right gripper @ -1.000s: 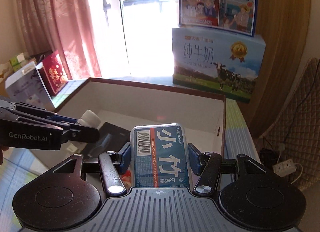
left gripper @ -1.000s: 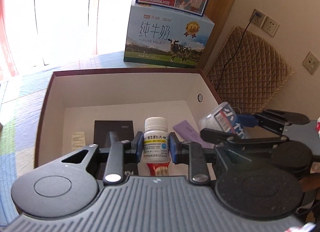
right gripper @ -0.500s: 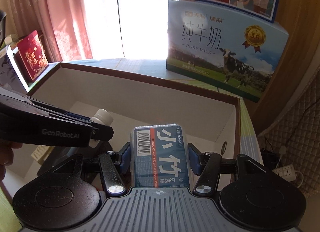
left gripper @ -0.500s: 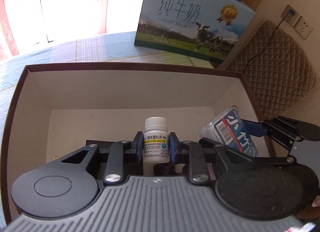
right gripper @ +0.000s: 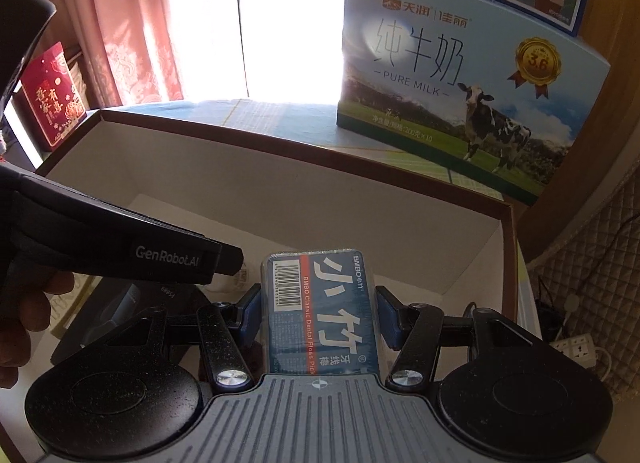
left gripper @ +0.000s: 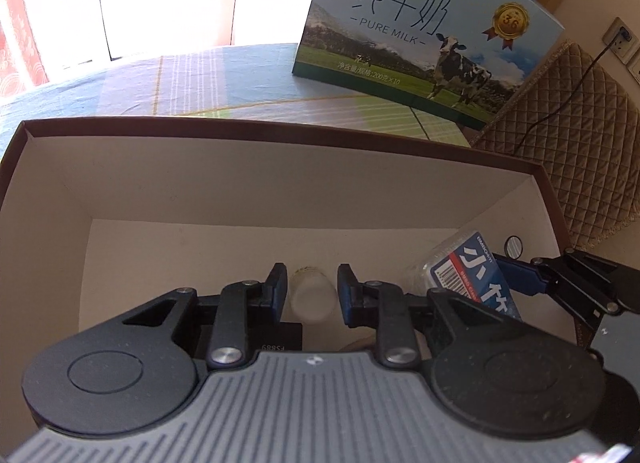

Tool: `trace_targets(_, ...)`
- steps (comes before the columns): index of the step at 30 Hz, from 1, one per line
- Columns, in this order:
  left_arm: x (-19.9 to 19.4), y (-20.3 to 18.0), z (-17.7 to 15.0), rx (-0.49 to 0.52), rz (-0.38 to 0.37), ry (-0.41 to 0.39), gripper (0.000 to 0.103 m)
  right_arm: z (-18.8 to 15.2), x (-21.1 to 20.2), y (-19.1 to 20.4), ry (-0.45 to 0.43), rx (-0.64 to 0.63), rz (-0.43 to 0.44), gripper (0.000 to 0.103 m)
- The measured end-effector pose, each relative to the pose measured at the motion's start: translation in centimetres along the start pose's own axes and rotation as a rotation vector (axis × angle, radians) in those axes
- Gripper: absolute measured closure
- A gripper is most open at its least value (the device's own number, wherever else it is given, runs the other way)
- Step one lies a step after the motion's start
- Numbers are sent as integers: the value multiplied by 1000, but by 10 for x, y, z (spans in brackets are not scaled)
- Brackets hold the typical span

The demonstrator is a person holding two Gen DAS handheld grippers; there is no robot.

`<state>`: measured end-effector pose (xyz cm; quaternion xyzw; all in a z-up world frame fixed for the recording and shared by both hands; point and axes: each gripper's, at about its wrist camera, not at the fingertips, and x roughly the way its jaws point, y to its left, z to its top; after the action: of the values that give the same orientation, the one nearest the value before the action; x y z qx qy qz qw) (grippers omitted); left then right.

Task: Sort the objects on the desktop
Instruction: 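Carry pill bottle and toothpick box into brown box and open both tools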

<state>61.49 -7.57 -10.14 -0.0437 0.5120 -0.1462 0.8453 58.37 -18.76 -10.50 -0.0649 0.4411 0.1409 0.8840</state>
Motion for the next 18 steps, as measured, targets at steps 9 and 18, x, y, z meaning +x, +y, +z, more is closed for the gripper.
trace_targets(9,-6,8,2,15,32,-12,73,4,3,-1,-14,13,2,48)
trace_targets(18,-22,20,-1,24,80,-40,59,7,-10,-8,-93,77,22,38)
